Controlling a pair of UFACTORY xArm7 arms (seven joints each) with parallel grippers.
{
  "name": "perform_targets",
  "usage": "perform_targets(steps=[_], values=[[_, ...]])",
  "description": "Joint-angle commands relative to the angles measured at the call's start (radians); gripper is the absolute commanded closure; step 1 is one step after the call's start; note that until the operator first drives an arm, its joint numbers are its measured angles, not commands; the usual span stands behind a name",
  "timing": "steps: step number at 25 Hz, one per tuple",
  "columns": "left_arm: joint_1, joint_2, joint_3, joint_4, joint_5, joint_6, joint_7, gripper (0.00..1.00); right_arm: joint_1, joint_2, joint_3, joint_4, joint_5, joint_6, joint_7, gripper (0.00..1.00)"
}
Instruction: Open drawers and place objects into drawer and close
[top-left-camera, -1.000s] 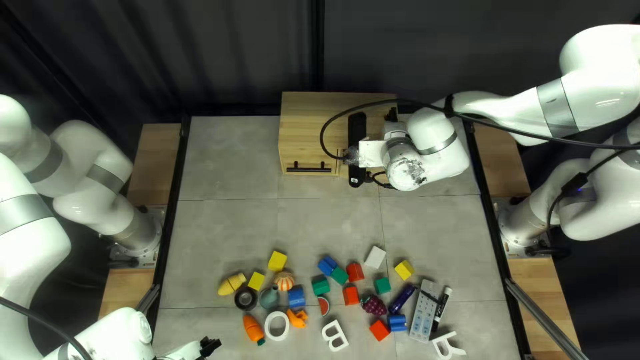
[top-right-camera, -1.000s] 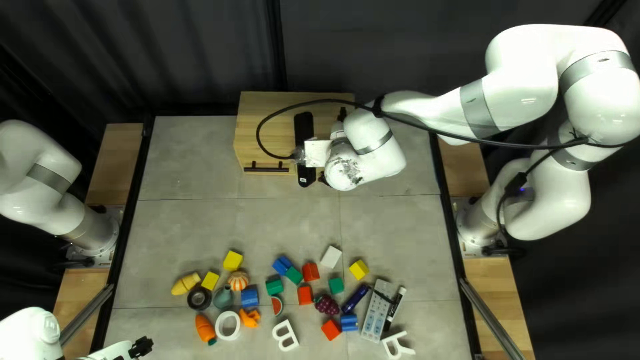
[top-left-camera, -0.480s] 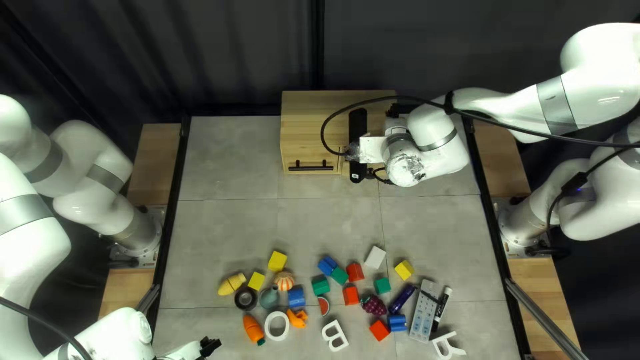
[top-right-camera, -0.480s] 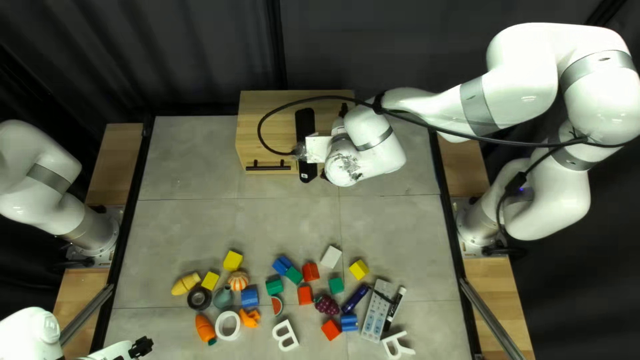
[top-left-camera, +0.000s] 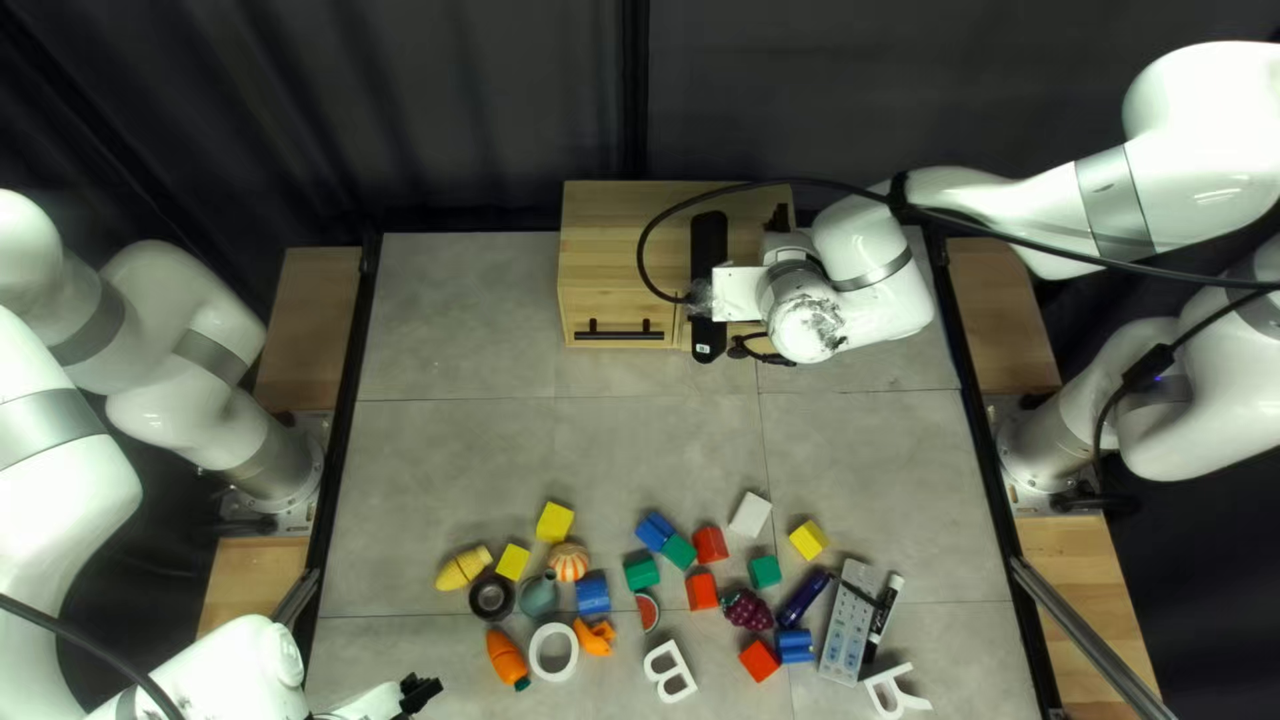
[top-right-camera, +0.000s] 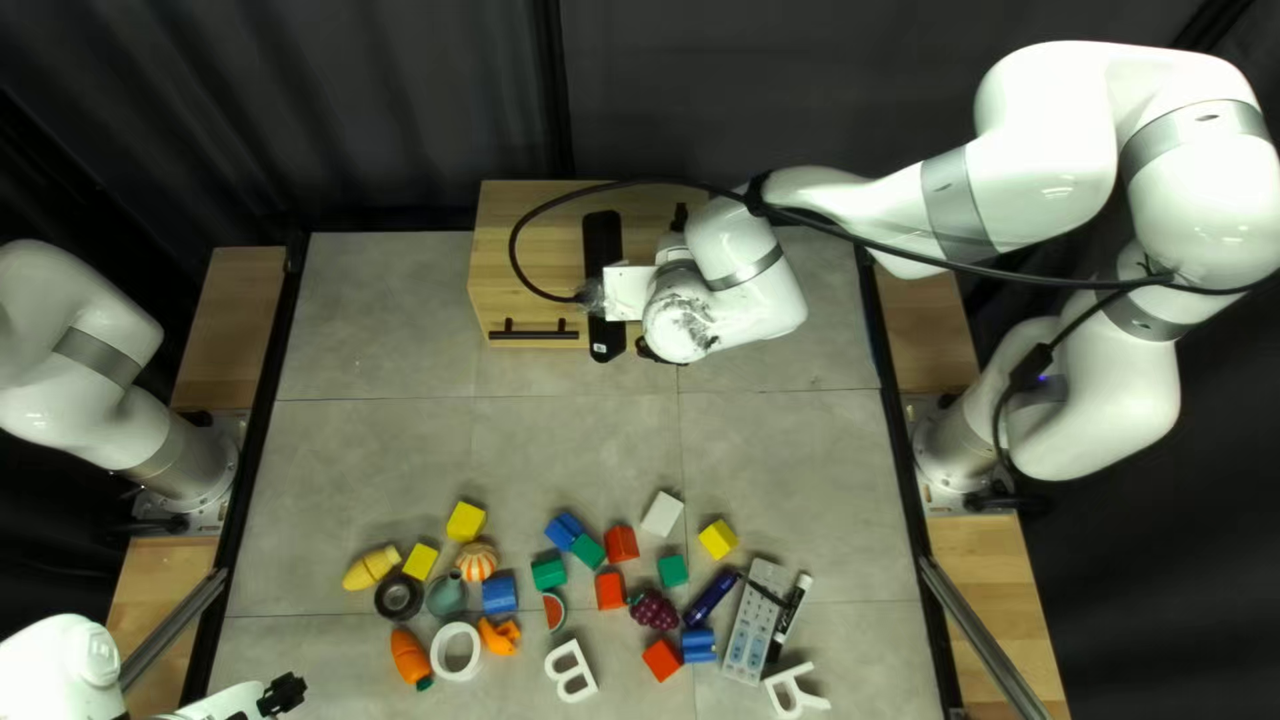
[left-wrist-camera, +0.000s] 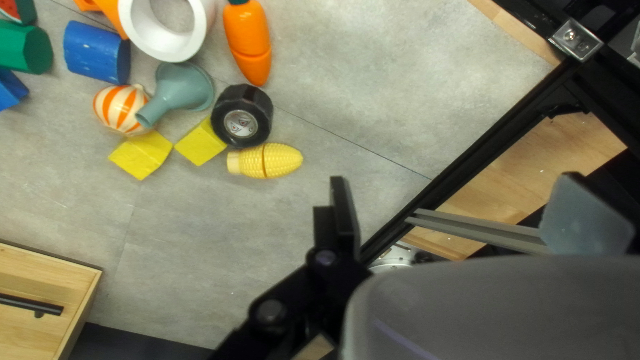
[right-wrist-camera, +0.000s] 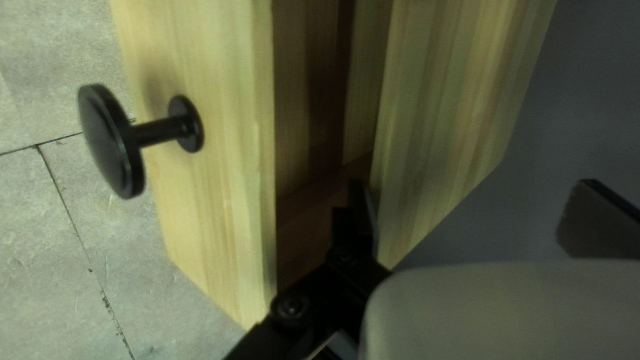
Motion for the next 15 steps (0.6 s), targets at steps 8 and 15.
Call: perform_targets(steps=[8,15], values=[[0.000,0.000,0.000,0.000,0.000,0.000,0.000,0.00,-0.006,-0.017,-0.008,-0.016,0.028,-0.023,-0.008,0.00],[0.000,0.000,0.000,0.000,0.000,0.000,0.000,0.00,-0.003,-0.013,-0.007,0.027,0.077,0.003,-0.042,0.00]])
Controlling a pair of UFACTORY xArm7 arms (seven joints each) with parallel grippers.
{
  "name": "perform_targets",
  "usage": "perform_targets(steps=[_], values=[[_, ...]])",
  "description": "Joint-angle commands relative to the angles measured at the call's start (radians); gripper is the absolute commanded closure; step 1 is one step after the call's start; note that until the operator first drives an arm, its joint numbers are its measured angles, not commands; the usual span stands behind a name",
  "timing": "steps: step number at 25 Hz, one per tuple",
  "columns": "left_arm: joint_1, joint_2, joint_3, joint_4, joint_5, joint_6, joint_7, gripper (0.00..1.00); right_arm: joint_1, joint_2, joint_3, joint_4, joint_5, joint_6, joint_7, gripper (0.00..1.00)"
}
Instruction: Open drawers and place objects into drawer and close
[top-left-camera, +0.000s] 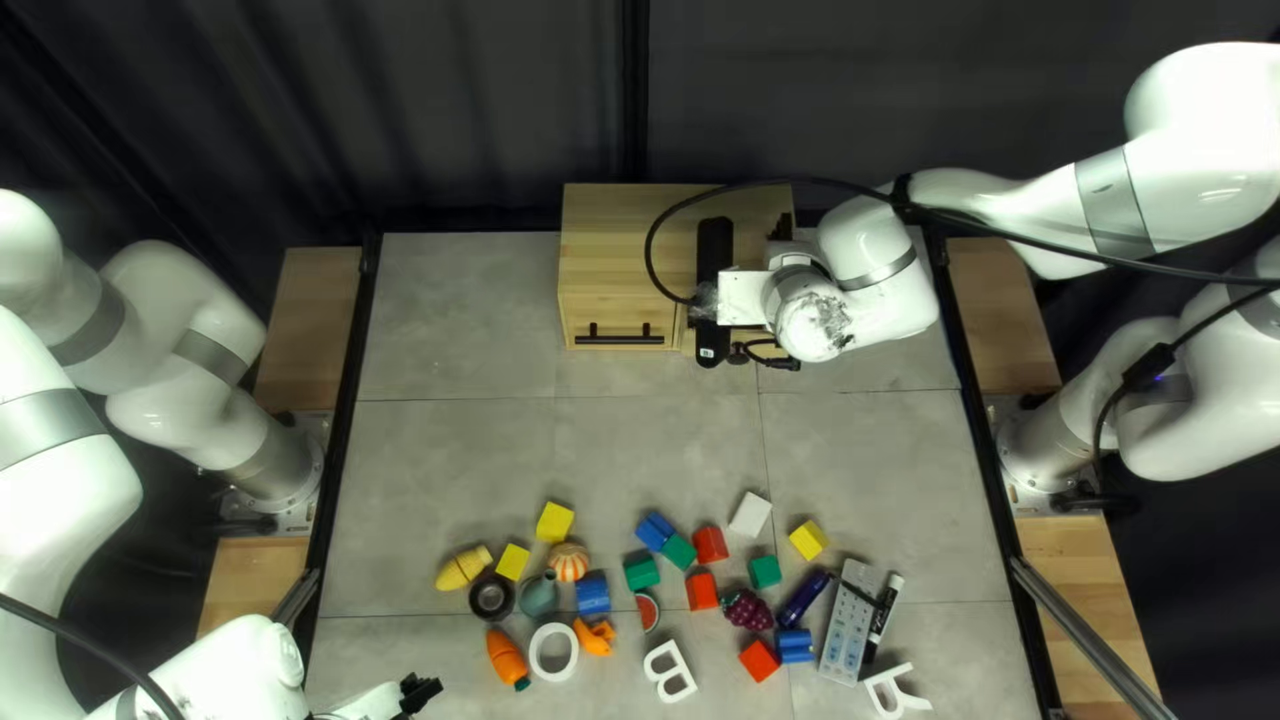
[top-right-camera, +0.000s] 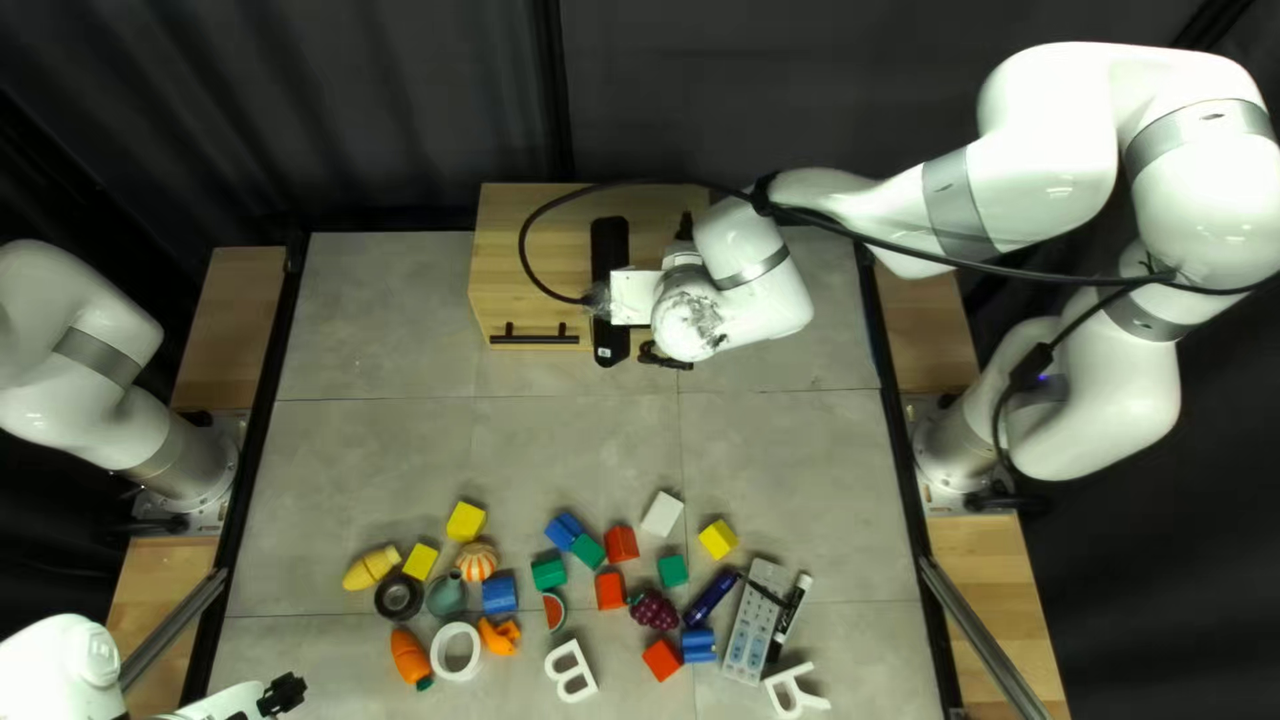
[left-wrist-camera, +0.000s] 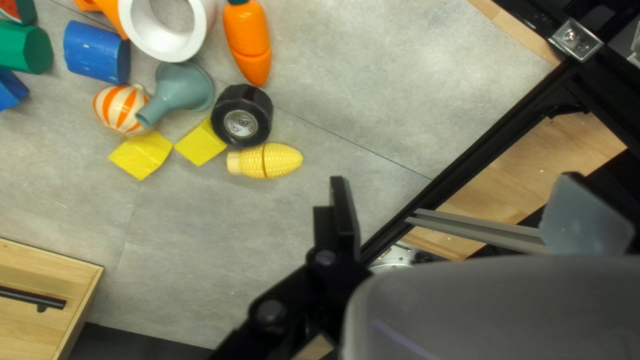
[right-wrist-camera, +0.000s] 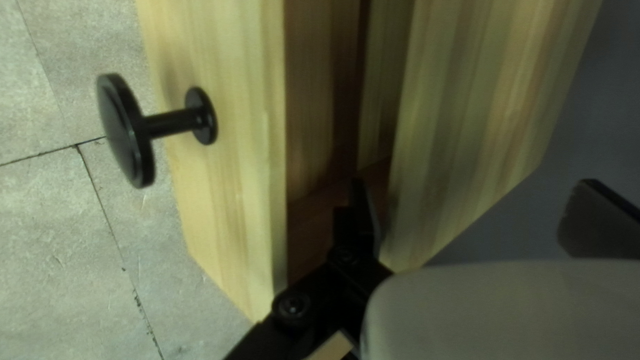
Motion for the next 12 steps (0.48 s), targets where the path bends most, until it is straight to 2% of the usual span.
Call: perform_targets(steps=[1,12], values=[[0.000,0.000,0.000,0.000,0.000,0.000,0.000,0.00,0.001,0.002,-0.001,0.029,0.039,0.010,-0.024,0.00],[0.000,0.000,0.000,0.000,0.000,0.000,0.000,0.00,-0.009,-0.046,-0.032,0.076,0.199,-0.027,-0.135,0.00]])
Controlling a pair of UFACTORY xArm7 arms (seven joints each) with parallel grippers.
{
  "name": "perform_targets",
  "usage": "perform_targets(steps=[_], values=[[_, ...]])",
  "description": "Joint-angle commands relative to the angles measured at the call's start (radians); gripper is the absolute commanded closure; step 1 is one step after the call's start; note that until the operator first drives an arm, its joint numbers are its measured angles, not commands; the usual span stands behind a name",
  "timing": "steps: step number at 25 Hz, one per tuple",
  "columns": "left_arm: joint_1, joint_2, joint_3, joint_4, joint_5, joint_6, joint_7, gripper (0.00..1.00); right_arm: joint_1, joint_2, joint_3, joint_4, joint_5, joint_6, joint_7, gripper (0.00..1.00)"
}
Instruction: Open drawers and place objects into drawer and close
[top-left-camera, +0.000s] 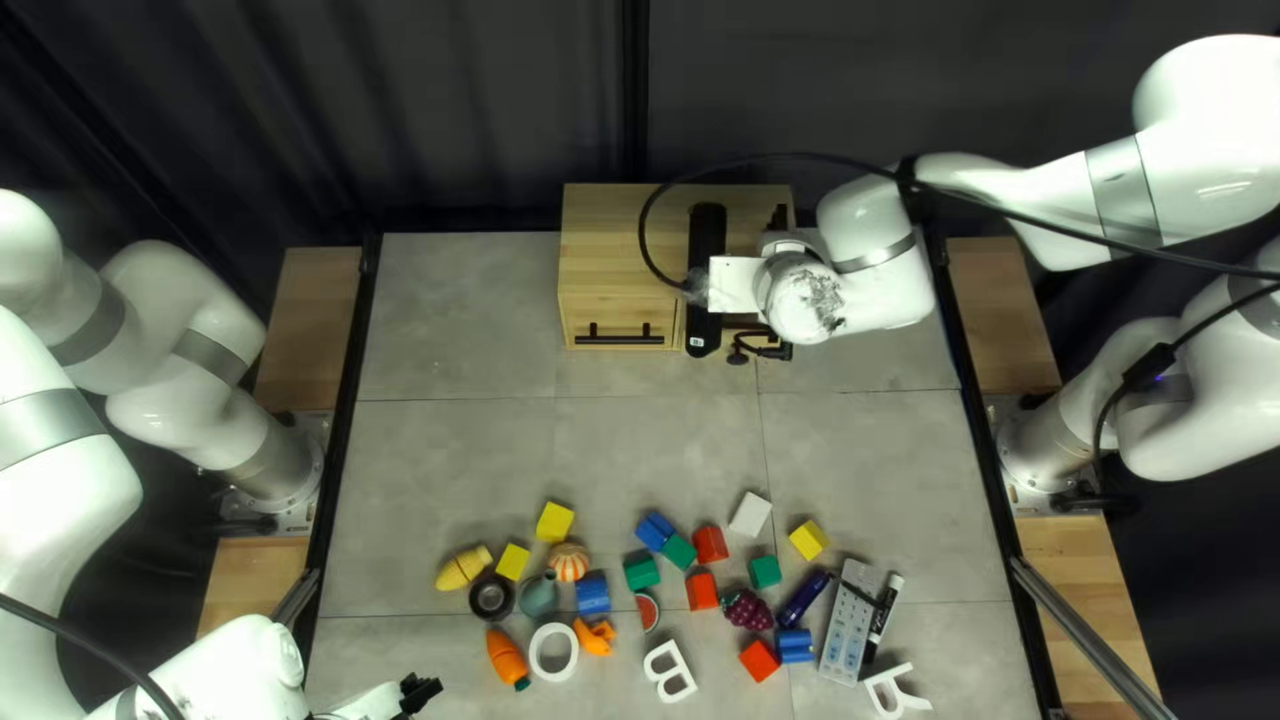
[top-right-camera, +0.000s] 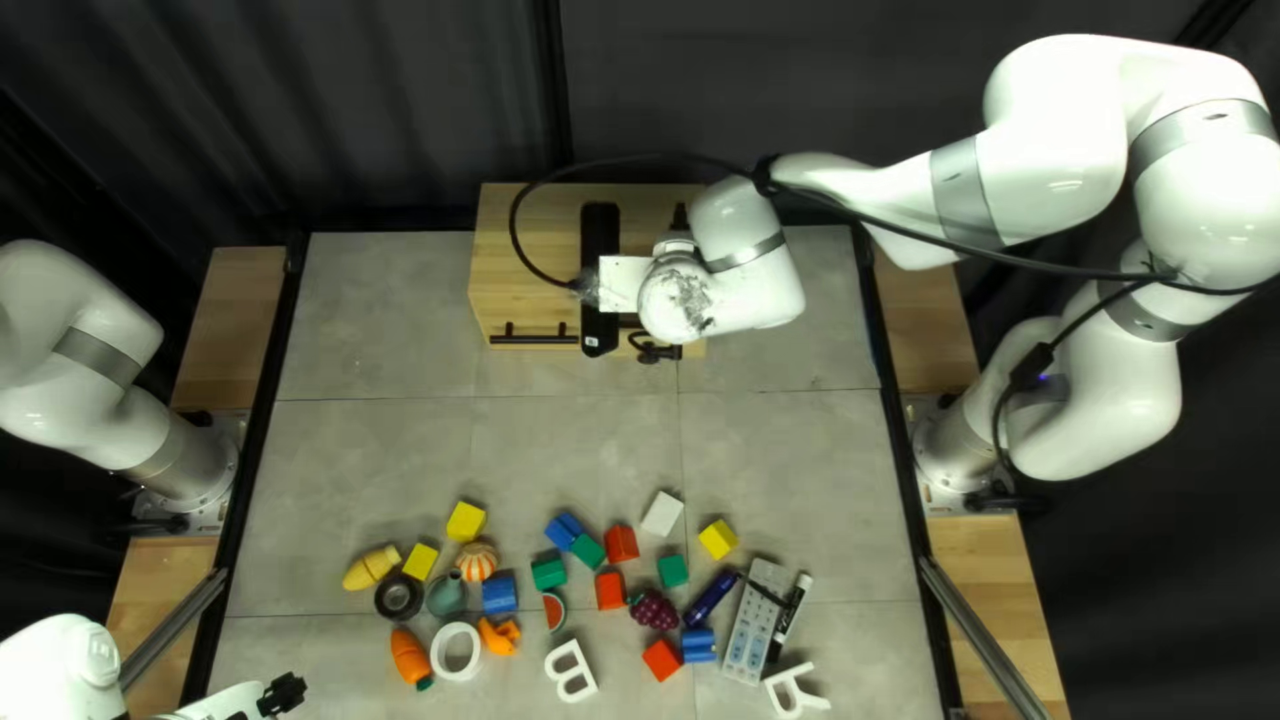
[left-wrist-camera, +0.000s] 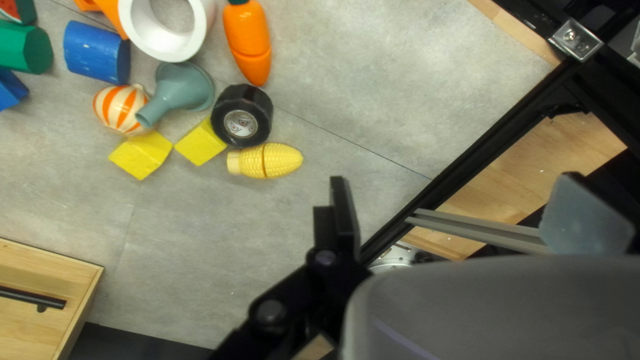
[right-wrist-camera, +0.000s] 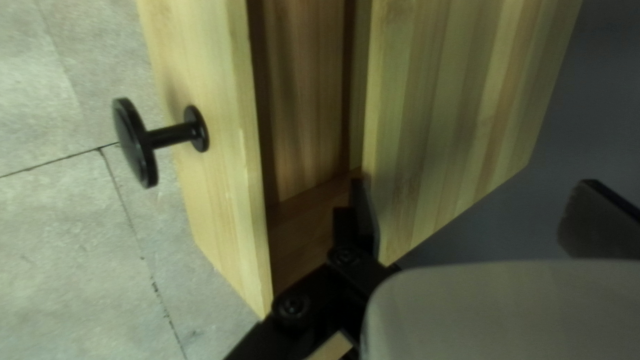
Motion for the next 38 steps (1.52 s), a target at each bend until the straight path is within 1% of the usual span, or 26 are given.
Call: perform_targets(steps=[1,3,6,8,14,17,20,23,24,26,28,32,38], values=[[0.000,0.000,0.000,0.000,0.000,0.000,0.000,0.00,-0.002,-0.023,-0.016,0.039,0.092,-0.002,-0.061,0.00],[0.000,0.000,0.000,0.000,0.000,0.000,0.000,0.00,0.000,-0.027,-0.021,0.068,0.143,0.015,-0.087,0.00],[0.000,0.000,0.000,0.000,0.000,0.000,0.000,0.00,0.009,-0.020,-0.024,0.142,0.257,0.069,-0.124,0.00],[0.000,0.000,0.000,0.000,0.000,0.000,0.000,0.00,0.015,-0.008,-0.021,0.182,0.323,0.095,-0.119,0.00],[0.000,0.000,0.000,0.000,0.000,0.000,0.000,0.00,0.044,-0.014,0.000,0.189,0.472,0.090,-0.066,0.00],[0.000,0.000,0.000,0.000,0.000,0.000,0.000,0.00,0.067,-0.033,0.020,0.186,0.511,0.099,-0.051,0.00],[0.000,0.000,0.000,0.000,0.000,0.000,0.000,0.00,0.088,-0.066,0.037,0.153,0.541,0.086,-0.047,0.00],[0.000,0.000,0.000,0.000,0.000,0.000,0.000,0.00,0.098,-0.094,0.039,0.090,0.558,0.032,-0.067,0.00],[0.000,0.000,0.000,0.000,0.000,0.000,0.000,0.00,0.100,-0.093,0.035,0.065,0.569,-0.002,-0.089,0.00],[0.000,0.000,0.000,0.000,0.000,0.000,0.000,0.00,0.102,-0.074,0.028,0.052,0.586,-0.033,-0.137,0.00],[0.000,0.000,0.000,0.000,0.000,0.000,0.000,0.00,0.099,-0.050,0.018,0.049,0.602,-0.054,-0.197,0.00],[0.000,0.000,0.000,0.000,0.000,0.000,0.000,0.00,0.093,-0.004,0.003,0.079,0.627,-0.045,-0.286,0.00],[0.000,0.000,0.000,0.000,0.000,0.000,0.000,0.00,0.086,0.009,-0.006,0.063,0.624,-0.045,-0.330,0.00]])
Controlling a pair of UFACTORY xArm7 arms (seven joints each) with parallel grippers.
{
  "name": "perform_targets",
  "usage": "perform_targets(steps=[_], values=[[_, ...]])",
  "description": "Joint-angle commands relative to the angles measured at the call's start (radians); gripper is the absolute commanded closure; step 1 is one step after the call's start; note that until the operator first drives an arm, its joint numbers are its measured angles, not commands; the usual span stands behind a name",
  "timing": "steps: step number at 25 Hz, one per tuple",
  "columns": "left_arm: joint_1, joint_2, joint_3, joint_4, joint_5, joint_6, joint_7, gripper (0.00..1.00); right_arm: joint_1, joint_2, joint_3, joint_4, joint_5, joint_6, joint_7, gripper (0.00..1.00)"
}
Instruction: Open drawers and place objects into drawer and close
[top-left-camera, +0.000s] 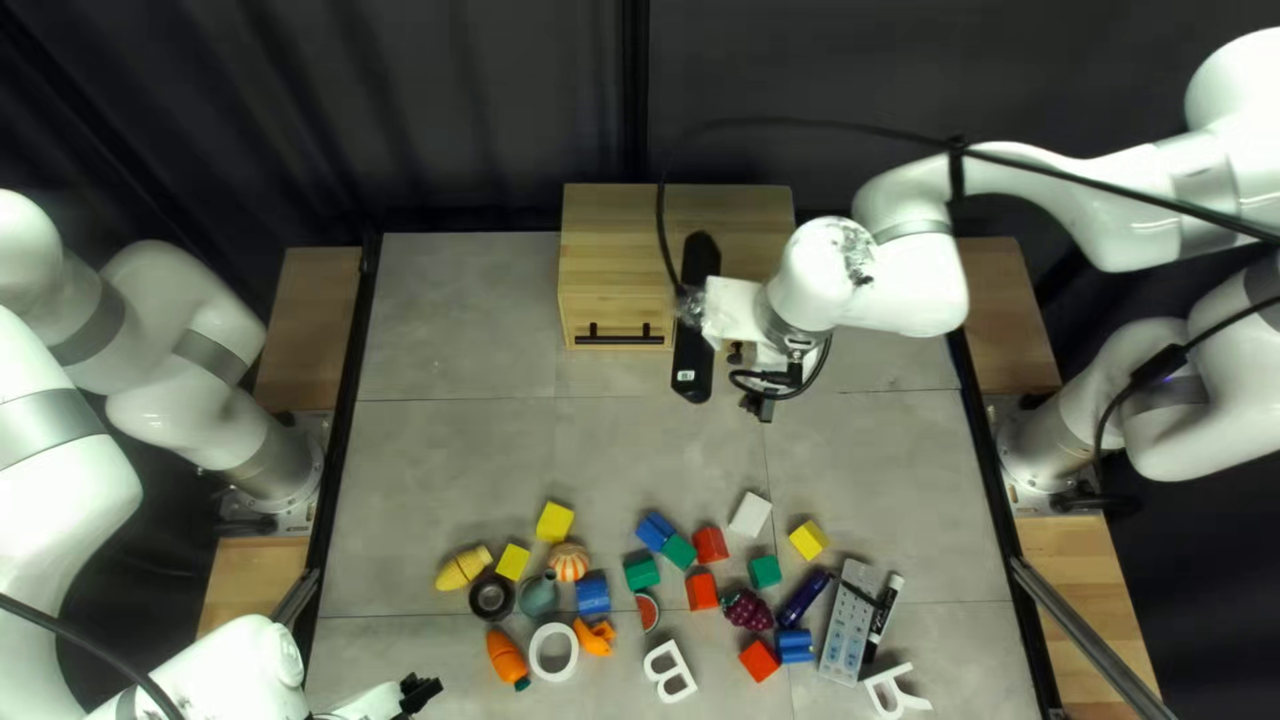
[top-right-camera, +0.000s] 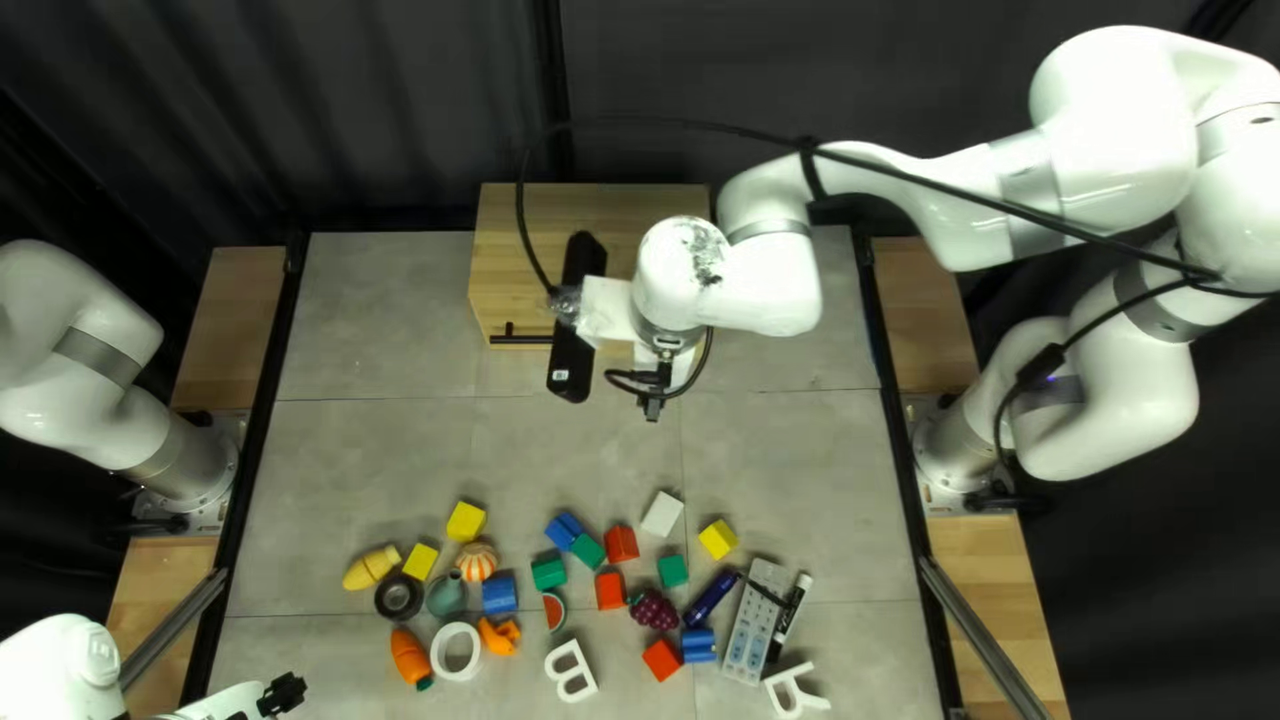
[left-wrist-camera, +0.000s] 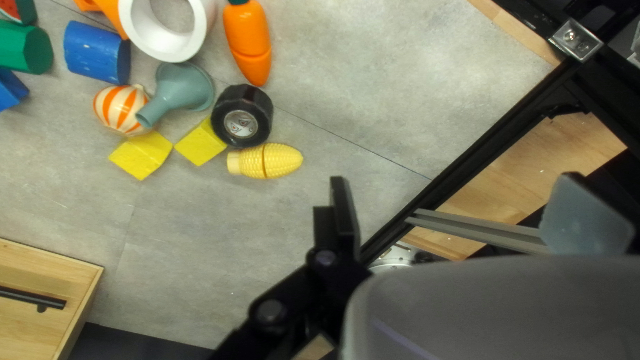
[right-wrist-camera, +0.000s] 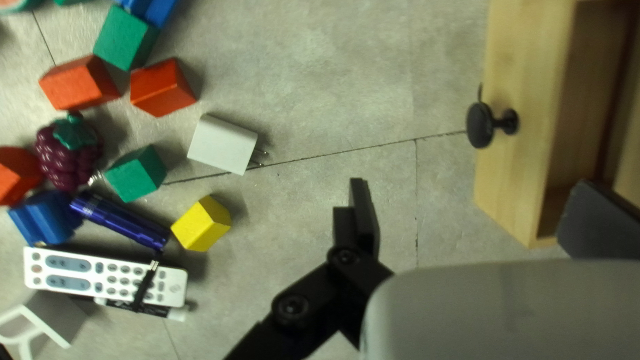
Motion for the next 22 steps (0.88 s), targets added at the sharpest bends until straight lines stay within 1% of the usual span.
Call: perform_targets(steps=[1,4,7,16,22], values=[[0.000,0.000,0.000,0.000,0.000,0.000,0.000,0.00,-0.005,0.003,-0.006,-0.011,-0.007,0.007,-0.022,0.00],[0.000,0.000,0.000,0.000,0.000,0.000,0.000,0.00,-0.007,-0.013,-0.008,-0.023,-0.019,0.019,-0.031,0.00],[0.000,0.000,0.000,0.000,0.000,0.000,0.000,0.00,-0.012,-0.045,-0.013,-0.057,-0.032,0.013,-0.046,0.00],[0.000,0.000,0.000,0.000,0.000,0.000,0.000,0.00,-0.016,-0.089,-0.034,-0.109,0.011,-0.048,-0.101,0.00],[0.000,0.000,0.000,0.000,0.000,0.000,0.000,0.00,-0.025,-0.116,-0.048,-0.148,0.005,-0.079,-0.128,0.00]])
